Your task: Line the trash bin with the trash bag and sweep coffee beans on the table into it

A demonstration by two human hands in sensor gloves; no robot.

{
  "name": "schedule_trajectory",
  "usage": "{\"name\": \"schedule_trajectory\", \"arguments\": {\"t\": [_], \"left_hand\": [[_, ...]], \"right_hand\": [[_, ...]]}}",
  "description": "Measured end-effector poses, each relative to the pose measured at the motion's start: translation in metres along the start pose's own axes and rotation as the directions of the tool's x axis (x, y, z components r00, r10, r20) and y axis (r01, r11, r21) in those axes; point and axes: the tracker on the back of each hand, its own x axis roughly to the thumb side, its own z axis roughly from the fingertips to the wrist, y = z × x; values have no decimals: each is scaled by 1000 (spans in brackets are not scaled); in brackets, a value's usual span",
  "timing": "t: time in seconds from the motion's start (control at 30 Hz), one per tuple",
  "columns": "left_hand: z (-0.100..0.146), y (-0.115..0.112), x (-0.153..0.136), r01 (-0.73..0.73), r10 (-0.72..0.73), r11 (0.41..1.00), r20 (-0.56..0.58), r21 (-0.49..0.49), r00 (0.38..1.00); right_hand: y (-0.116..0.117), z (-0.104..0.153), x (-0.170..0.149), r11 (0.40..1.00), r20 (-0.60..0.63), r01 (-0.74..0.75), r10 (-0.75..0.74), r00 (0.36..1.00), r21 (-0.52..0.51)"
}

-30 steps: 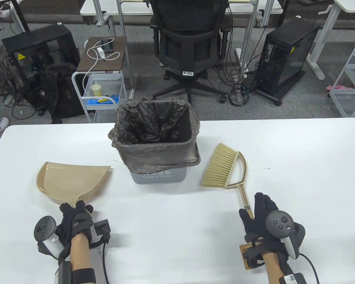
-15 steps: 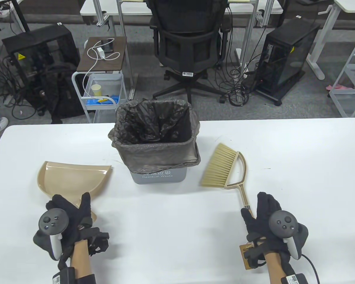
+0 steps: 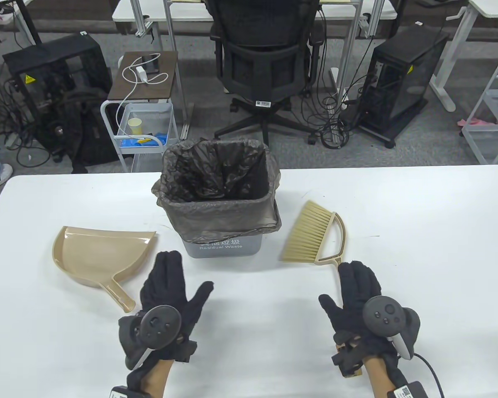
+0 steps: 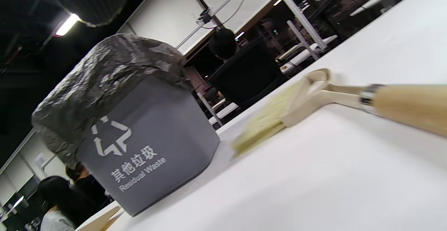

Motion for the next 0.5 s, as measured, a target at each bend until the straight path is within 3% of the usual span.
{"name": "schedule_trajectory", "arguments": {"t": [0.17, 0.27, 0.33, 0.4, 0.5], "left_hand": [[-3, -33, 25, 58, -36, 985, 134, -165, 990], [-3, -54, 32, 84, -30, 964, 208, -254, 978], [1, -70, 34, 62, -7, 964, 209, -260, 978], [1, -82, 34, 101, -34, 945, 211, -312, 977], [5, -89, 30, 143, -84, 945, 204, -295, 975]], "right_hand": [[11, -15, 17, 991, 21, -31, 29, 999, 132], [29, -12, 7, 989, 45, -64, 58, 997, 137], [40, -10, -2, 990, 35, -71, 67, 997, 121], [46, -8, -6, 981, 6, -76, 77, 997, 178], [48, -1, -7, 978, -4, -117, 119, 993, 176]]}}
